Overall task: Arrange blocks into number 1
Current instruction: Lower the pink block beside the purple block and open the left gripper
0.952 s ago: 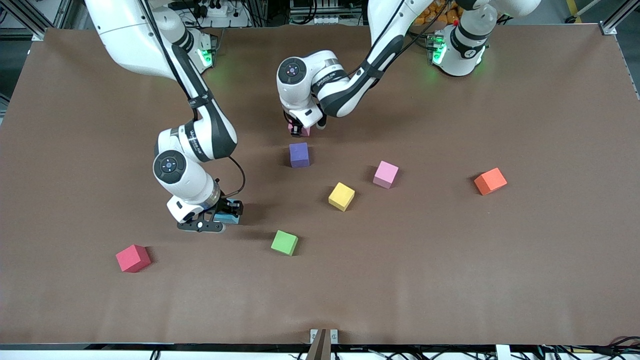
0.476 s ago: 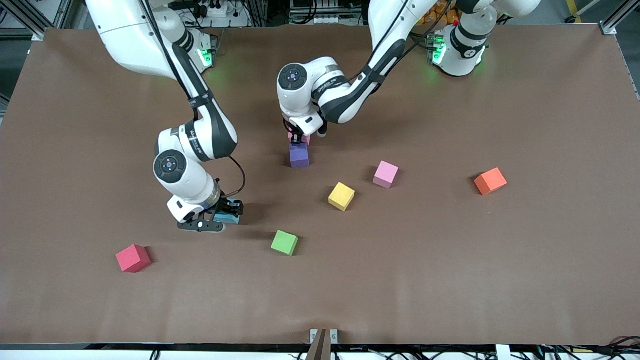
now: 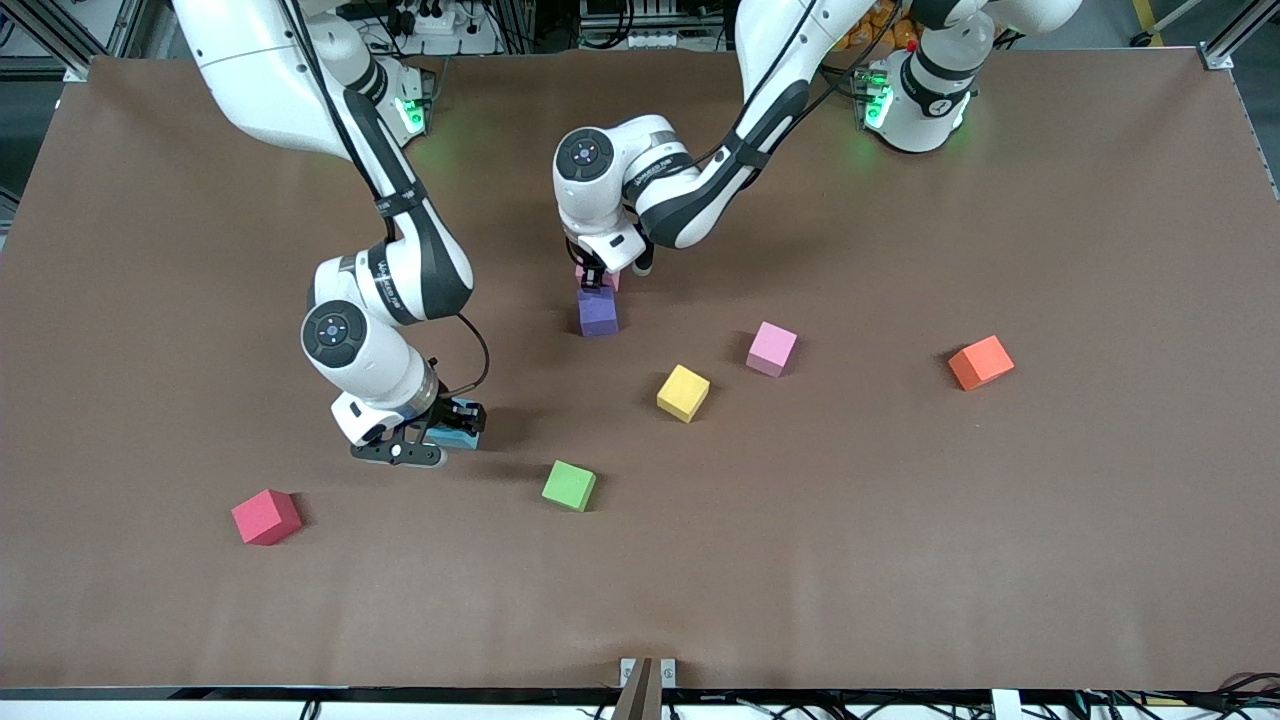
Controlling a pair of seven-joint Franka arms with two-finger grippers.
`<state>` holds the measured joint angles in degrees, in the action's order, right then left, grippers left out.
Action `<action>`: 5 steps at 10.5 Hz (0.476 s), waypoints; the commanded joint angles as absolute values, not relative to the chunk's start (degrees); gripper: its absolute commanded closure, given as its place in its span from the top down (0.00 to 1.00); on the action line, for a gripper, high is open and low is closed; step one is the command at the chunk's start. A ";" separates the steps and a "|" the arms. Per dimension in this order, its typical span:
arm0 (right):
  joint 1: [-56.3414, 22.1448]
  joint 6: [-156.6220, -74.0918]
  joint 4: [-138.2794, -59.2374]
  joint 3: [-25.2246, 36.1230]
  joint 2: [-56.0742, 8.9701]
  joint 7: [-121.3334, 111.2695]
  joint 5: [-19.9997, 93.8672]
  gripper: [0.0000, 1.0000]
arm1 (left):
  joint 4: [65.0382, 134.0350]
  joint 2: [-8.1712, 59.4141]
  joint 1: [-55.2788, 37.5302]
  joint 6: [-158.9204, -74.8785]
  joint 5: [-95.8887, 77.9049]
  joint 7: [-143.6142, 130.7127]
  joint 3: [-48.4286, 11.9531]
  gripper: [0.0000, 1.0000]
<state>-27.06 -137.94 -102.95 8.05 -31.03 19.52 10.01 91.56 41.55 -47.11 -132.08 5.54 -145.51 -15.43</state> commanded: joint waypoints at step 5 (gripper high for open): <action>-28.83 -138.08 -103.89 9.05 -29.71 19.42 11.95 0.46 | 90.00 41.66 -47.72 -131.66 7.29 -142.82 -15.12 1.00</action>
